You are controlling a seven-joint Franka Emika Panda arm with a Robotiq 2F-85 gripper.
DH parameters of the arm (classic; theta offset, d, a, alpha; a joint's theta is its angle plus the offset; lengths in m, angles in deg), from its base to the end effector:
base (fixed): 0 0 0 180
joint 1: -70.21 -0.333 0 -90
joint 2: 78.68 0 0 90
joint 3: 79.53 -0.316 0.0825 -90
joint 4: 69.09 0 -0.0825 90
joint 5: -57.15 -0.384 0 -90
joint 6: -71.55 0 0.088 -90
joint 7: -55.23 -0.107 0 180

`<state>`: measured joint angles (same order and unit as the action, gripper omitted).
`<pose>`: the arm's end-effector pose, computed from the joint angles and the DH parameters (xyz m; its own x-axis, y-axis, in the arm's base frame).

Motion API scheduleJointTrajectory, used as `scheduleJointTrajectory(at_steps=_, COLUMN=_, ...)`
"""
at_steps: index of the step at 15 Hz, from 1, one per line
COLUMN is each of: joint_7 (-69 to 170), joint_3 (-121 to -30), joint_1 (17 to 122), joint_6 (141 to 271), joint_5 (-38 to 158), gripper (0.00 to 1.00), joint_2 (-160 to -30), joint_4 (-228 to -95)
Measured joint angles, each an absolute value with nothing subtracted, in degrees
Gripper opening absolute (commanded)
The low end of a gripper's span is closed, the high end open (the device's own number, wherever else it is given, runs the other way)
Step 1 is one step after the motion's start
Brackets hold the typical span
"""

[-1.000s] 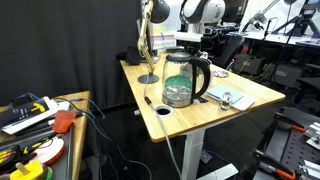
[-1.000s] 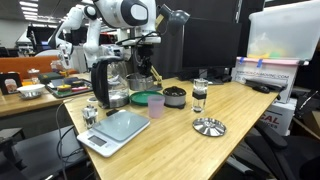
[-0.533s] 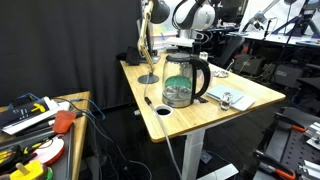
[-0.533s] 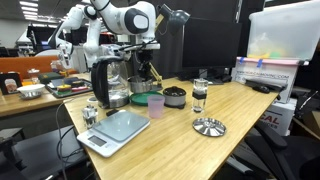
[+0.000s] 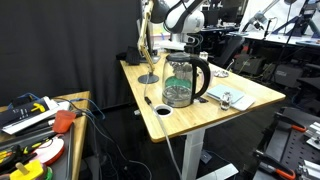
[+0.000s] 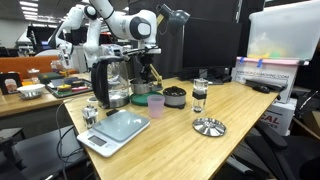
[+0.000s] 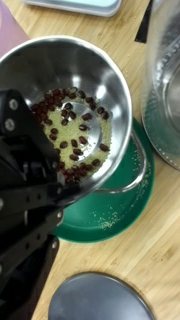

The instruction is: Transfer the silver pot from the scale to the green plate

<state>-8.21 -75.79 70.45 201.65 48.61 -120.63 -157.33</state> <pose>0.7063 -0.0384 0.2219 0.3099 -0.9486 -0.0637 -0.9507 -0.3085 -0.0298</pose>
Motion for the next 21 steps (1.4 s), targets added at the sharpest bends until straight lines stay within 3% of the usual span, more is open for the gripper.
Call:
scheduleJointTrajectory(at_steps=9, joint_7=-7.6, joint_3=-75.62, joint_1=69.53, joint_6=196.89, joint_5=49.13, gripper=0.01, joint_2=-129.36, joint_4=-146.38)
scheduleJointTrajectory(at_steps=10, joint_7=-7.6, joint_3=-75.54, joint_1=69.36, joint_6=196.49, joint_5=49.33, gripper=0.07, joint_2=-129.99, joint_4=-145.35)
scheduleJointTrajectory(at_steps=12, joint_7=-7.6, joint_3=-75.45, joint_1=69.08, joint_6=195.5, joint_5=49.73, gripper=0.32, joint_2=-131.06, joint_4=-143.59)
scheduleJointTrajectory(at_steps=14, joint_7=-7.6, joint_3=-75.4, joint_1=68.95, joint_6=194.33, joint_5=49.99, gripper=0.38, joint_2=-131.85, joint_4=-142.11)
scheduleJointTrajectory(at_steps=21, joint_7=-7.6, joint_3=-74.79, joint_1=68.93, joint_6=192.45, joint_5=50.59, gripper=0.87, joint_2=-132.12, joint_4=-140.51)
